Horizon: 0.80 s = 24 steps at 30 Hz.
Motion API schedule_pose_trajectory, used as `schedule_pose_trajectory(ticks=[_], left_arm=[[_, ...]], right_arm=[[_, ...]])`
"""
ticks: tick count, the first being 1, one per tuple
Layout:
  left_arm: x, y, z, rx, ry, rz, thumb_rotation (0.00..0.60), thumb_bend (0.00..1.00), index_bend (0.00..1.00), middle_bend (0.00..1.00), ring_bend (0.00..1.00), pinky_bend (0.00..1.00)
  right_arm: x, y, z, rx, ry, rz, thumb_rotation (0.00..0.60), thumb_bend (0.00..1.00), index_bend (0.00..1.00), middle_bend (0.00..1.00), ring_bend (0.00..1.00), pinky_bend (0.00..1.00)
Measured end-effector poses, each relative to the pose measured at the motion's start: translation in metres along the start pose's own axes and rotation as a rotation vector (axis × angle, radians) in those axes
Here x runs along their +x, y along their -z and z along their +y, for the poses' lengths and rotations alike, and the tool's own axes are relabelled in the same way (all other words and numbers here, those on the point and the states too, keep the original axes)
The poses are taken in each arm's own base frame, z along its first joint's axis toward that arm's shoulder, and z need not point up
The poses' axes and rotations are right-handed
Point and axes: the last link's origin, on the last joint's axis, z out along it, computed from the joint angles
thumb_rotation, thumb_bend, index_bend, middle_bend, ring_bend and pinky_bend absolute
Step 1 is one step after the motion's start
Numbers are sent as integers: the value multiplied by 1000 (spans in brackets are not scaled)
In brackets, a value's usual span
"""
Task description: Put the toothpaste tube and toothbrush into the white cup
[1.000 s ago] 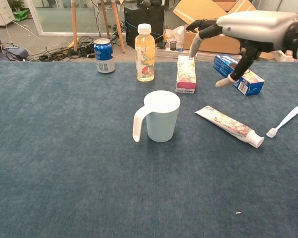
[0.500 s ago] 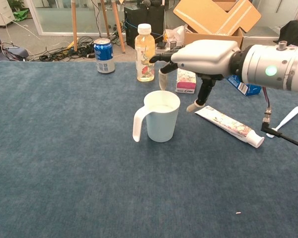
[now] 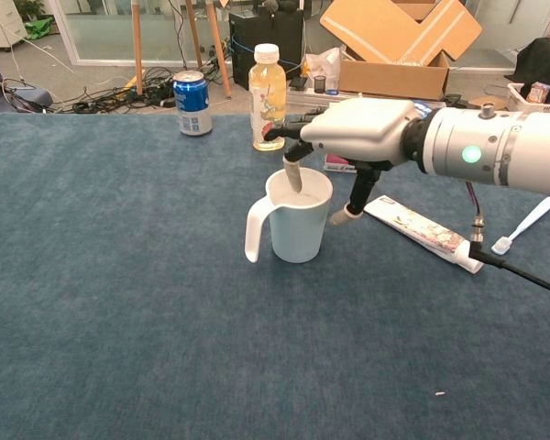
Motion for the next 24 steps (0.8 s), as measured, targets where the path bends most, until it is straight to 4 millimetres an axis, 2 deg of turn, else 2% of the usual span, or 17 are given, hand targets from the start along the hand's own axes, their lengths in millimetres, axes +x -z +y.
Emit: schedule_pose_trajectory(ticks=[7, 15, 24], left_arm=[[1, 0, -1, 2, 8, 1, 600, 0, 378, 135, 157, 98], [1, 1, -1, 0, 9, -1, 600, 0, 380, 135, 157, 98], [1, 1, 0, -1, 7, -4, 600, 0, 381, 136, 157, 98]], right_arm=[[-7, -4, -3, 4, 16, -16, 600, 164, 472, 0, 0, 65], [-11, -4, -4, 2, 30, -18, 600, 300, 548, 0, 0, 65], [-13, -1, -1, -7, 32, -19, 600, 347, 614, 0, 0, 65]])
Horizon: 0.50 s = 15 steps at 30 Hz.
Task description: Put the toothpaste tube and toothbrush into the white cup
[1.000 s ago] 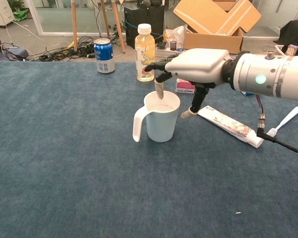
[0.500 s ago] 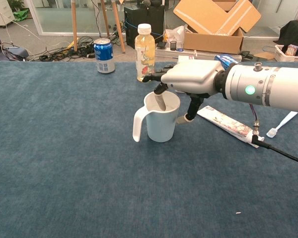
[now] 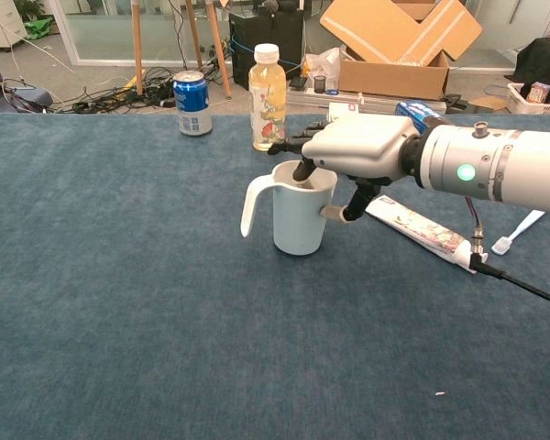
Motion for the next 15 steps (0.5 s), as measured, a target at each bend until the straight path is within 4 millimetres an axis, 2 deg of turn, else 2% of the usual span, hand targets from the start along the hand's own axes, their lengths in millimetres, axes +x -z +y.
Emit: schedule_pose_trajectory(ticks=[7, 15], left_arm=[[-1, -1, 0, 1, -4, -6, 600, 0, 381, 135, 157, 99], [-4, -1, 0, 2, -16, -18, 600, 0, 381, 135, 157, 99]], right_arm=[[-1, 7, 4, -9, 0, 12, 600, 346, 631, 0, 0, 65], [2, 33, 8, -5, 31, 51, 600, 347, 636, 0, 0, 65]])
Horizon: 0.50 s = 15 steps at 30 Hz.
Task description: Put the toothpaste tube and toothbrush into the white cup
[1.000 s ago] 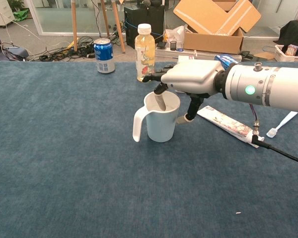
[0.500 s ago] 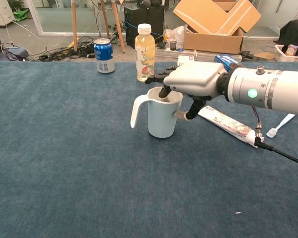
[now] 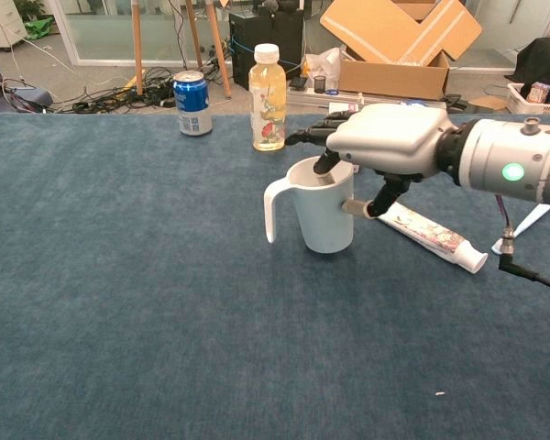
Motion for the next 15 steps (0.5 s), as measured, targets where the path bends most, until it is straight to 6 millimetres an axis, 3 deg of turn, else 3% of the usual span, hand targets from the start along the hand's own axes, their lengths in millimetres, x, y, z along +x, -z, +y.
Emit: schedule_pose_trajectory(ticks=[7, 15], left_arm=[[-4, -1, 2, -3, -12, -12, 600, 0, 382, 136, 156, 99], [-9, 0, 5, -20, -21, -34, 600, 0, 381, 136, 157, 99]], right_arm=[[1, 44, 2, 16, 40, 44, 600, 347, 638, 0, 0, 66], [-12, 97, 1, 22, 84, 75, 600, 347, 638, 0, 0, 65]])
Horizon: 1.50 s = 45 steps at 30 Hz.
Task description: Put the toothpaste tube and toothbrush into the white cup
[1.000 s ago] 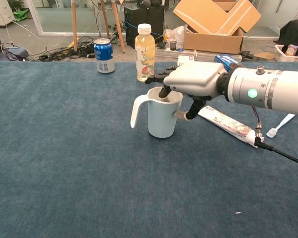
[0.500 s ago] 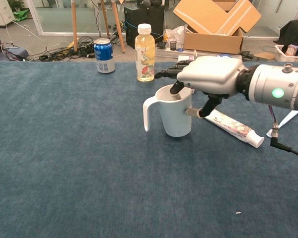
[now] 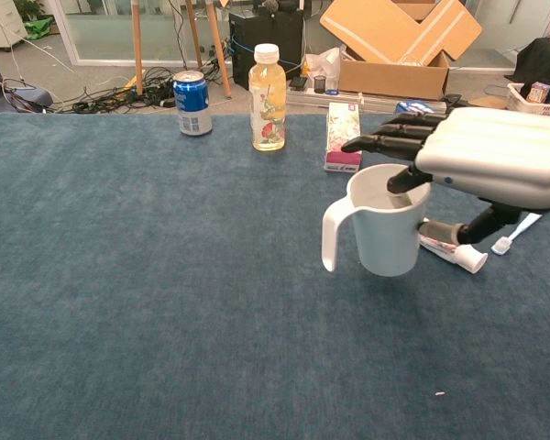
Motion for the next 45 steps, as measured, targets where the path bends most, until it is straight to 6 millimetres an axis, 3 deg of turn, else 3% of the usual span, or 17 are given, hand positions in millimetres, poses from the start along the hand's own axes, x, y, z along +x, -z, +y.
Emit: schedule_pose_trajectory(ticks=[8, 14, 26, 36, 39, 45], left_arm=[[-4, -2, 2, -3, -4, -8, 600, 0, 381, 135, 157, 99], [-6, -3, 3, -5, -5, -13, 600, 0, 382, 135, 157, 99], [-6, -3, 3, -5, -2, -13, 600, 0, 382, 135, 157, 99], [-7, -3, 3, -5, -5, -15, 600, 0, 382, 136, 157, 99], [-7, -3, 3, -5, -4, -15, 600, 0, 382, 136, 157, 99], [-7, -3, 4, -7, -7, -17, 600, 0, 382, 135, 157, 99]], right_arm=[[-22, 35, 5, -24, 16, 47, 600, 346, 638, 0, 0, 65], [-40, 50, 0, -23, -12, 74, 600, 346, 638, 0, 0, 65], [-60, 65, -19, 24, -113, 103, 600, 346, 638, 0, 0, 65], [-68, 71, -21, 30, -139, 92, 600, 346, 633, 0, 0, 65], [-70, 72, -21, 25, -140, 82, 600, 308, 552, 0, 0, 65], [-72, 75, -19, 11, -134, 61, 600, 140, 337, 0, 0, 65]])
